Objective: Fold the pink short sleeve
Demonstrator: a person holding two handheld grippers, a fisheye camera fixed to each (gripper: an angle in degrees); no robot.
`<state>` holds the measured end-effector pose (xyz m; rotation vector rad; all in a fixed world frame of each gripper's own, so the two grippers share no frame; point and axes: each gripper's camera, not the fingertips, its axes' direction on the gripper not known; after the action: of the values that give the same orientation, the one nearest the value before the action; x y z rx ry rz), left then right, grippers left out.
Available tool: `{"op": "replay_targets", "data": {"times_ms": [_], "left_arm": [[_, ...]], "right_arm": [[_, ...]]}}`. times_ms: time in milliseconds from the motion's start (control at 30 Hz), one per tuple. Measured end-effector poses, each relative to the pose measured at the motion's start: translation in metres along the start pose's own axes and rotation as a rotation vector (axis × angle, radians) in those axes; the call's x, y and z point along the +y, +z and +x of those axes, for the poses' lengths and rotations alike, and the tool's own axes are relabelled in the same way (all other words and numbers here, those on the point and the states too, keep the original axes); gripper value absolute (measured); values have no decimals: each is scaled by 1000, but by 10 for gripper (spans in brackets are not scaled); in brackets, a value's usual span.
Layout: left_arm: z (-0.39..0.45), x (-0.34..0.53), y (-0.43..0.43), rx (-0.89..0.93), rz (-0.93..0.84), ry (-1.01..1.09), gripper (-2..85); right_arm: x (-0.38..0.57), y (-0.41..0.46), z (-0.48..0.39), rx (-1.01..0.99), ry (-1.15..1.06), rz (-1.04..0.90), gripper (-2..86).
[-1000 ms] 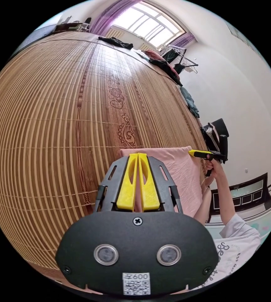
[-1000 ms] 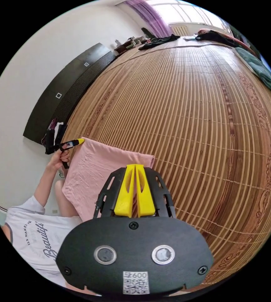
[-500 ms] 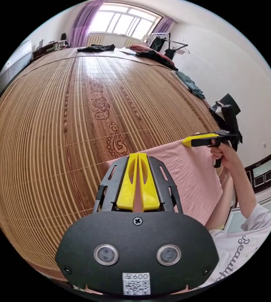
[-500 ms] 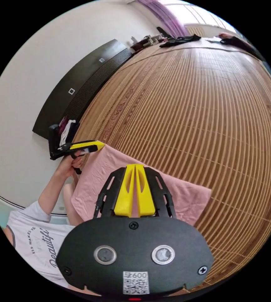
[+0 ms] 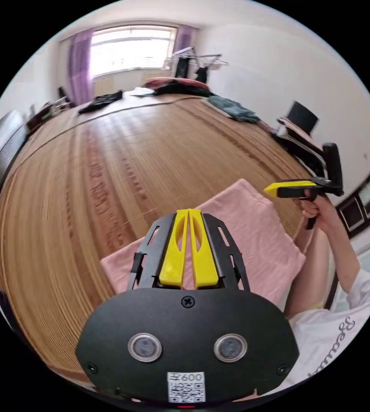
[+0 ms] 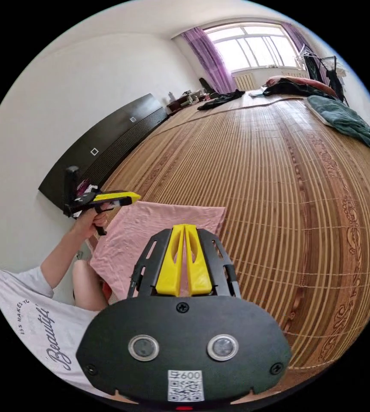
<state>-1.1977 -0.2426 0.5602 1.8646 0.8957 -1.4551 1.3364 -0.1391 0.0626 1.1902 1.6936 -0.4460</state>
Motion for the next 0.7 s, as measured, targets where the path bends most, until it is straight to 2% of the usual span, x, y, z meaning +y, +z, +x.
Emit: {"op": "replay_targets", "data": {"times_ms": [67,133,200,267,367,567,600,667,700], "left_arm": [[42,-47,35,158,-34,73,3],[70,-80,68,201,-95,109,3],[89,-104,103,196,-160,125,4],[101,-120,148,96,-283,138,4],[95,-124,154,83,-271,134,5],[68,-114,148,129,-190,71,4],[65,-113,147,132,-182,64,4],[55,-110,142,146,-154,34,4],[52,-109,141,149,-145,26,4]], "right_arm": [[31,7,-26,90,8,25,-9],[55,12,-43,182,-8,67,-9],[76,23,-51,244,2,65,-9],[99,43,-57,288,-36,-43,-9],[144,31,-70,339,-92,-47,-9],[204,-26,-57,212,66,-111,-8],[205,-32,-61,196,68,-83,-9],[209,-54,-90,141,23,136,-9],[208,-54,-99,144,0,176,-9]]}}
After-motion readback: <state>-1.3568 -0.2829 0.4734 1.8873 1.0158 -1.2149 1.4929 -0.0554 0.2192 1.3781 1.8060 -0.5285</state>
